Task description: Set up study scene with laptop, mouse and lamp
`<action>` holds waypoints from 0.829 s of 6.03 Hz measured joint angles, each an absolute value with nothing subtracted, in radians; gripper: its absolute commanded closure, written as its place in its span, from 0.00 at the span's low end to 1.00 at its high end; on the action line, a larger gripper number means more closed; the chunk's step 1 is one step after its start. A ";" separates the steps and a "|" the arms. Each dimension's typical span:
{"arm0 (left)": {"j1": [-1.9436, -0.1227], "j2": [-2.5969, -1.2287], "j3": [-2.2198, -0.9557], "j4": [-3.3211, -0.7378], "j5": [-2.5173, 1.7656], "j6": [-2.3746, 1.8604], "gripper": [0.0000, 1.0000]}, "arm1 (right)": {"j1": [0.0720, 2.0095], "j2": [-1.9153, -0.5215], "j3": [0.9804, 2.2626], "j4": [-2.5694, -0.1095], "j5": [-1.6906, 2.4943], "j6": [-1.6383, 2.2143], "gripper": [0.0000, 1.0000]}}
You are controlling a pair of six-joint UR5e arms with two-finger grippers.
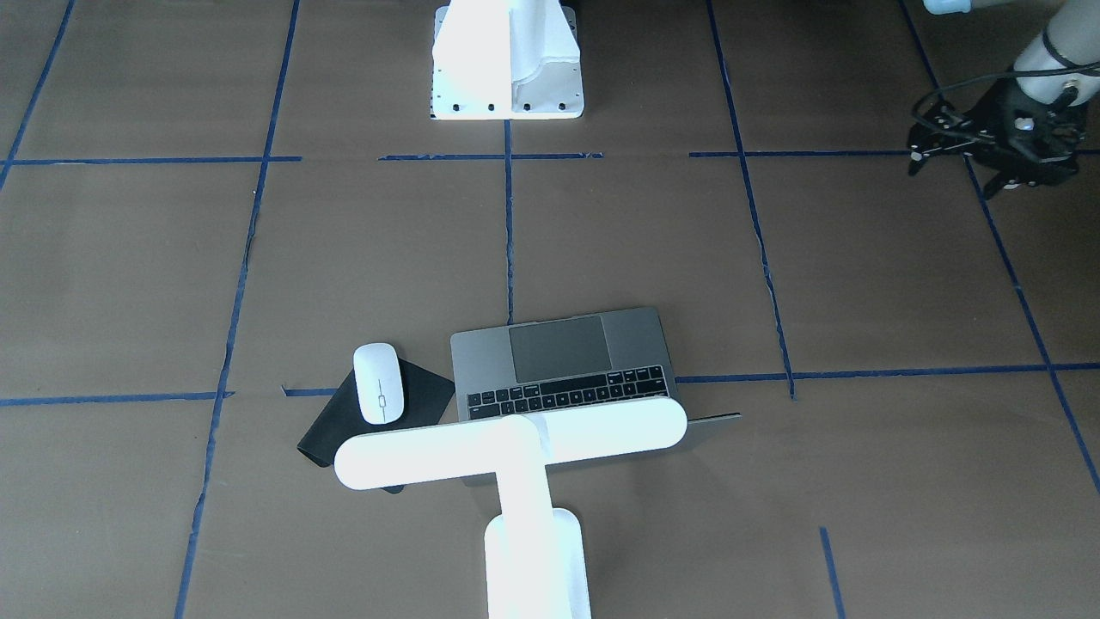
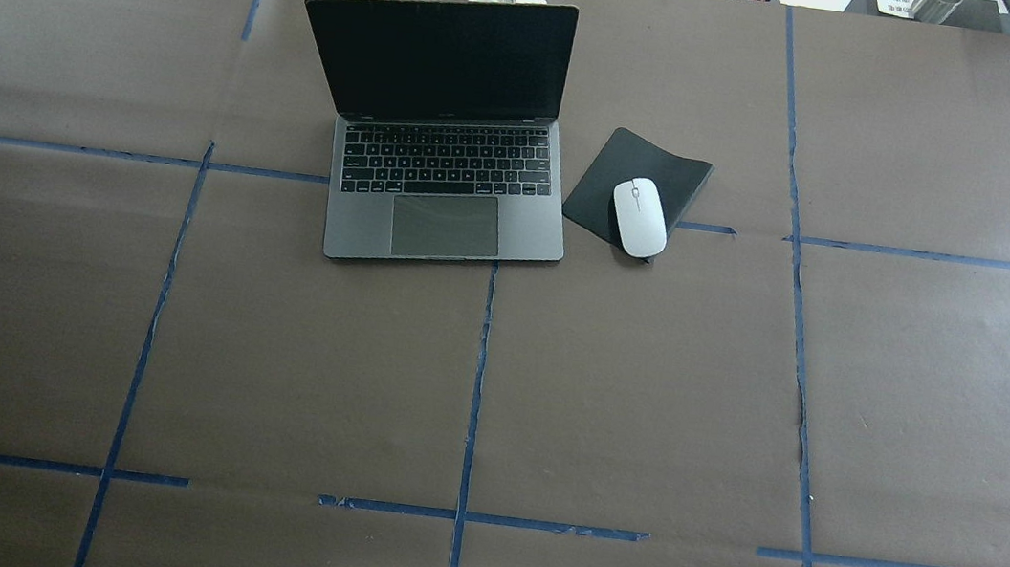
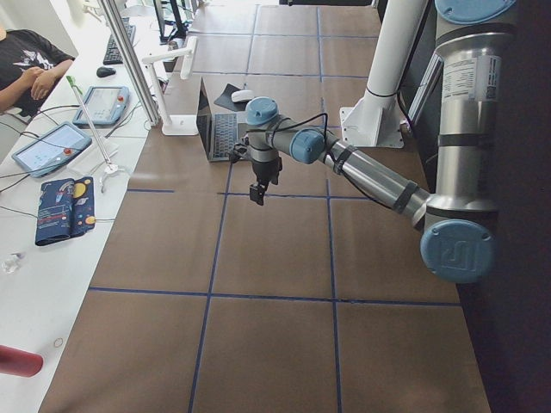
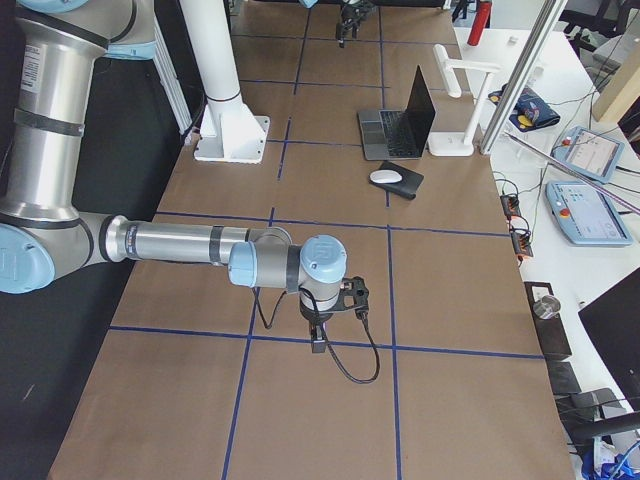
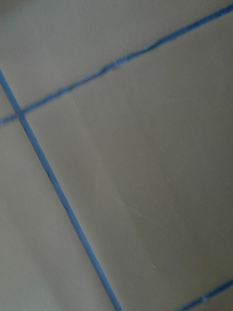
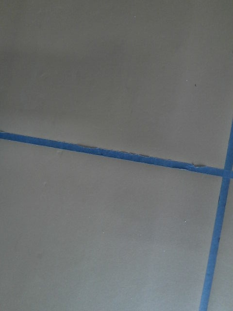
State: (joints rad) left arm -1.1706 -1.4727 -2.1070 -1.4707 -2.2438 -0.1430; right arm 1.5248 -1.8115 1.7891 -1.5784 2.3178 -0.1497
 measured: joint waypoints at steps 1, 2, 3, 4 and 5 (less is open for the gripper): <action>-1.254 -1.399 -2.099 -1.475 -2.251 -0.096 0.00 | 1.525 -1.812 1.789 -1.578 2.318 -0.150 0.00; -1.343 -1.351 -2.072 -1.476 -2.259 -0.020 0.00 | 1.525 -1.812 1.789 -1.578 2.318 -0.150 0.00; -1.431 -1.331 -2.023 -1.476 -2.276 0.061 0.00 | 1.525 -1.812 1.789 -1.578 2.318 -0.151 0.00; -1.498 -1.324 -1.974 -1.475 -2.296 0.134 0.00 | 1.525 -1.812 1.789 -1.578 2.318 -0.152 0.00; -1.548 -1.308 -1.946 -1.474 -2.312 0.188 0.00 | 1.525 -1.812 1.789 -1.577 2.318 -0.153 0.00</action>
State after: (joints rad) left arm -1.5480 -1.3079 -1.9465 -1.4742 -2.3118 0.1878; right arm 1.5248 -1.8116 1.7887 -1.5774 2.3179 -0.1529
